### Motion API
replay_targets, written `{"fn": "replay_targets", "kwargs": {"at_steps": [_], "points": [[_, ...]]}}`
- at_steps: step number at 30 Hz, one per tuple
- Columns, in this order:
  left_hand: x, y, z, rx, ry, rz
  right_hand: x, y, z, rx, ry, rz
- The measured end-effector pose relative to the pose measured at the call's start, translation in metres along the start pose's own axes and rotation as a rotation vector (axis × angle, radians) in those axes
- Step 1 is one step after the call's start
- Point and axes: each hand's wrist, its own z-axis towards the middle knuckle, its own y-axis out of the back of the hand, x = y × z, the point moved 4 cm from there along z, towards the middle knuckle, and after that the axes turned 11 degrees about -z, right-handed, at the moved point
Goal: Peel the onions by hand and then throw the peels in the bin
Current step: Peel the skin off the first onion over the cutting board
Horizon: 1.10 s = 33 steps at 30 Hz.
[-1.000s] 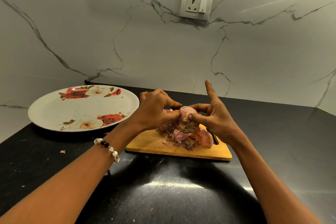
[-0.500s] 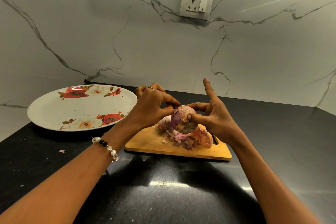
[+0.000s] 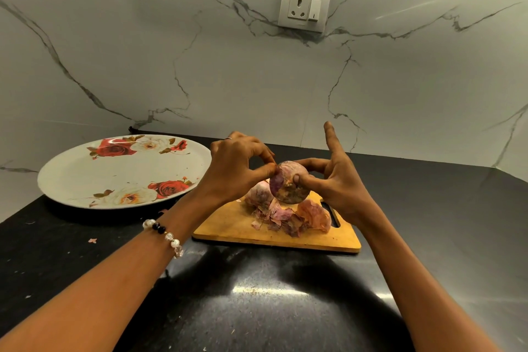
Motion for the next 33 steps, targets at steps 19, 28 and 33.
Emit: {"fn": "replay_targets", "kwargs": {"at_steps": [19, 28, 33], "points": [[0.013, 0.007, 0.003, -0.043, 0.126, -0.116, -0.002, 0.006, 0.001, -0.020, -0.026, 0.226], [0.000, 0.003, 0.000, 0.089, 0.127, -0.097, 0.002, 0.003, -0.001, -0.007, 0.015, 0.106], [0.001, 0.004, 0.000, 0.074, 0.130, -0.089, 0.002, 0.000, -0.002, 0.016, 0.017, 0.073]]}}
